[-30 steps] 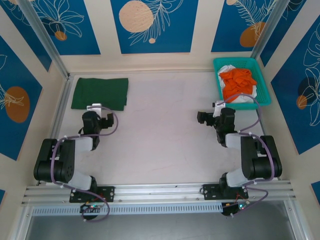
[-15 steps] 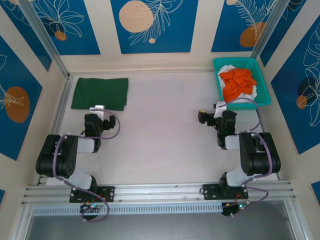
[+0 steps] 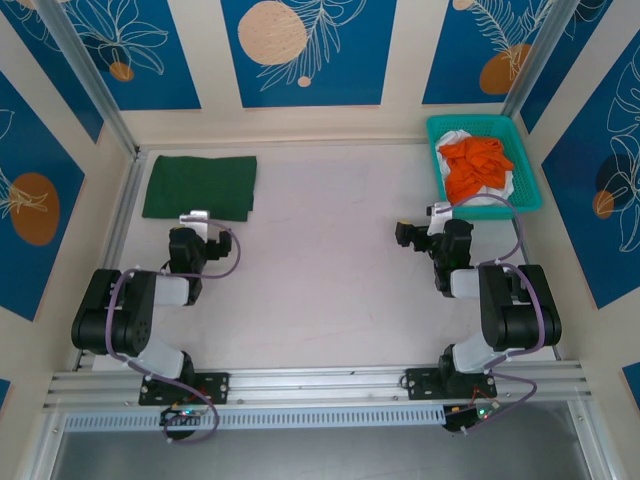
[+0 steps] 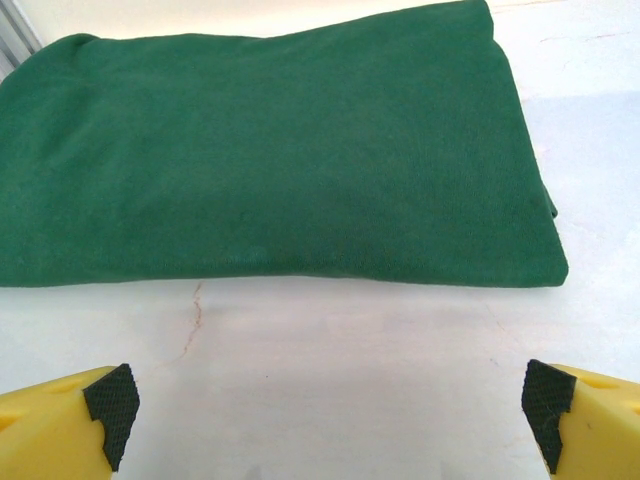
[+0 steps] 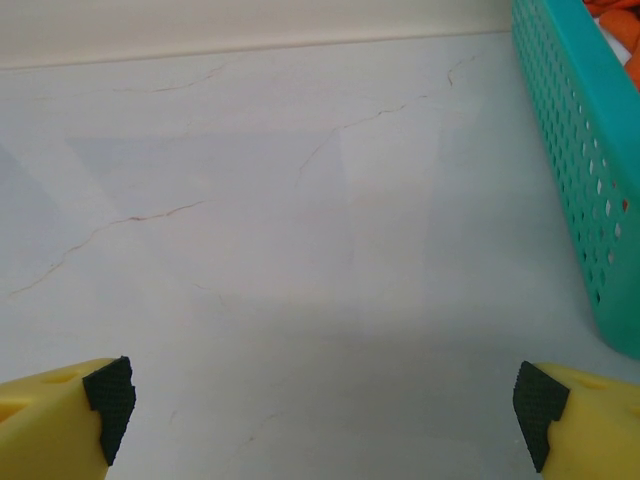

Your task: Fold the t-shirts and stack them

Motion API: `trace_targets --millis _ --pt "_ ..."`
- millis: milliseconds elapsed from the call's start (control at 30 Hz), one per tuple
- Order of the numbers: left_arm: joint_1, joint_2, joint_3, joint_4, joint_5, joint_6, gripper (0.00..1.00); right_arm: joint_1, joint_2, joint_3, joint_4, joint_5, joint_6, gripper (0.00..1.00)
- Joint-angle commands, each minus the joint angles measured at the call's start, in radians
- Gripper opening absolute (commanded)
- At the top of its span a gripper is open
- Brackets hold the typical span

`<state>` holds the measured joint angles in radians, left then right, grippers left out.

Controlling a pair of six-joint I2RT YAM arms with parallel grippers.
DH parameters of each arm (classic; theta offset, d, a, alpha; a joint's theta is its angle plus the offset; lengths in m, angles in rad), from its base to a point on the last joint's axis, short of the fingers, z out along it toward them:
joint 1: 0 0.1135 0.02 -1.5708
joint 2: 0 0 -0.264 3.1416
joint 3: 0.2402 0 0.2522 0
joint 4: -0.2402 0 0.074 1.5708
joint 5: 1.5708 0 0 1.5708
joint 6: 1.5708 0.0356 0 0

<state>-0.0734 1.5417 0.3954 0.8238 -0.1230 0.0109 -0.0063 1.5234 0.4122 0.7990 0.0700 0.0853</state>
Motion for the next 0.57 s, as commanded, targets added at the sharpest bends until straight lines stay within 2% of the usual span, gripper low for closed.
trace_targets --millis 0,533 --pt "0.001 -0.006 -0.004 0.026 0.023 0.019 1.0 0.002 0.0 0.004 0.009 -0.013 0.011 0.99" --pt "0.002 -0.006 -0.003 0.024 0.026 0.02 1.0 0.002 0.0 0.005 0.008 -0.014 0.012 0.99"
